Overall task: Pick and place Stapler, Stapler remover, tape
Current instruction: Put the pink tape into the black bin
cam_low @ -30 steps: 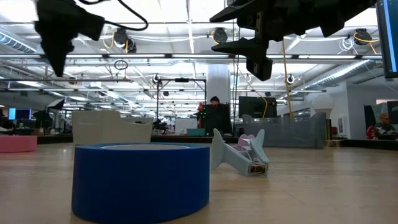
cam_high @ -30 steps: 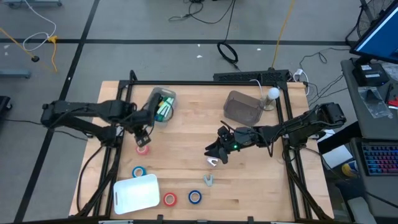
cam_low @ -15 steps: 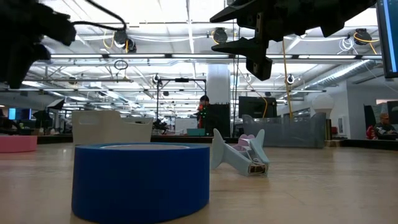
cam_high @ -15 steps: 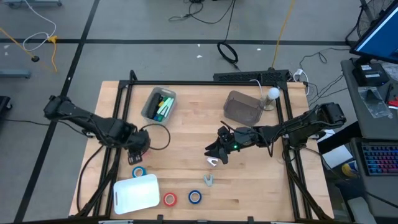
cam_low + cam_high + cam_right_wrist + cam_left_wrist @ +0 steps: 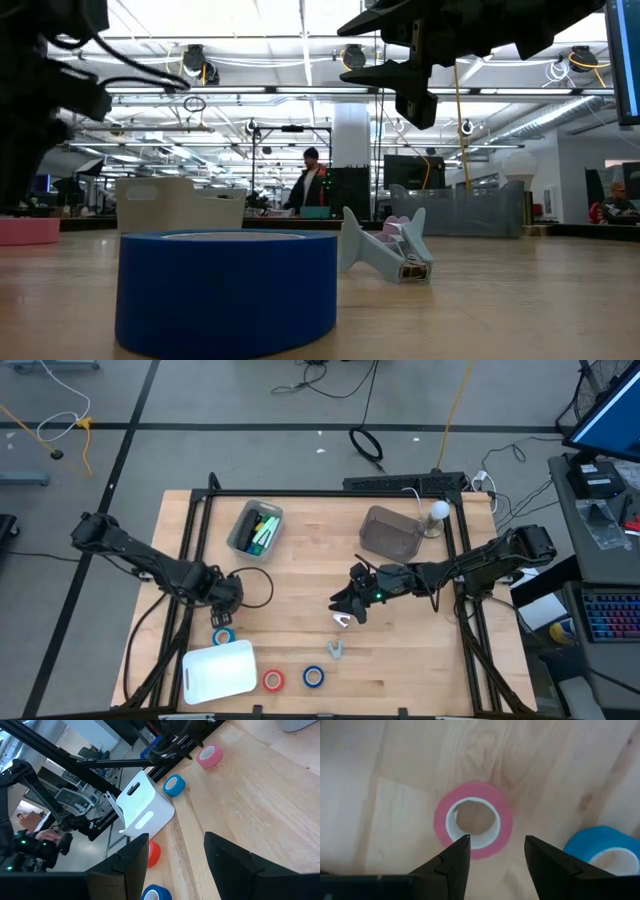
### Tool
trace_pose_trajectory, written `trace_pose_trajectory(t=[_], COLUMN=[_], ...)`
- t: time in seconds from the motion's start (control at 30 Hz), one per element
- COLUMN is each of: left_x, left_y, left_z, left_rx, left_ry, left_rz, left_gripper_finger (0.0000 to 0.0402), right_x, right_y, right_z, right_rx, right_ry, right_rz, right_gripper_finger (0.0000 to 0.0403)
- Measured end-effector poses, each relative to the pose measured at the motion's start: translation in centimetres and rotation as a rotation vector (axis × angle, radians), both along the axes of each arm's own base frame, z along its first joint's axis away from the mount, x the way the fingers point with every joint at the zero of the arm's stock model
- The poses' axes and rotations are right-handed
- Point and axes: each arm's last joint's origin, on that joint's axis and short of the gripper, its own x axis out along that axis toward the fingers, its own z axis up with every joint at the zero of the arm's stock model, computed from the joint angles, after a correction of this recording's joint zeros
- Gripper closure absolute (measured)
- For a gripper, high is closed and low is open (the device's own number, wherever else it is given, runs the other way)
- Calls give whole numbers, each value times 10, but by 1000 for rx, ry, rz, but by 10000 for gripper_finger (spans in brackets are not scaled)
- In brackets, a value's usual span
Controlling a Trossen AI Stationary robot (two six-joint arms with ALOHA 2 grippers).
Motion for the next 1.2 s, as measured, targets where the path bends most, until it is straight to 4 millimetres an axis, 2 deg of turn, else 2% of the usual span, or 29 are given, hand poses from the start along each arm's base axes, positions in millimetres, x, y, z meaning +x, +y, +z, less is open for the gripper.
trace_pose_trajectory(t=[0.17, 0.3, 0.57, 0.97, 1.2], left_x=[-6, -8, -1, -1, -6], left_y=[2, 3, 1, 1, 2], left_z=[-16, -22, -24, -23, -34], left_rx=[0, 3, -29, -28, -24], left_ry=[14, 12, -60, -61, -50], left_rz=[49, 88, 86, 81, 92], left_gripper_finger=[215, 215, 215, 215, 215], right_x=[0, 0, 0, 0, 0], right_y=[0, 0, 0, 0, 0], right_z=[0, 0, 0, 1, 1], right_rx=[0, 2, 16, 25, 26], right_ry=[-3, -3, 0, -3, -6], right_rz=[-1, -1, -6, -9, -9], right_gripper_finger=[216, 216, 216, 216, 216])
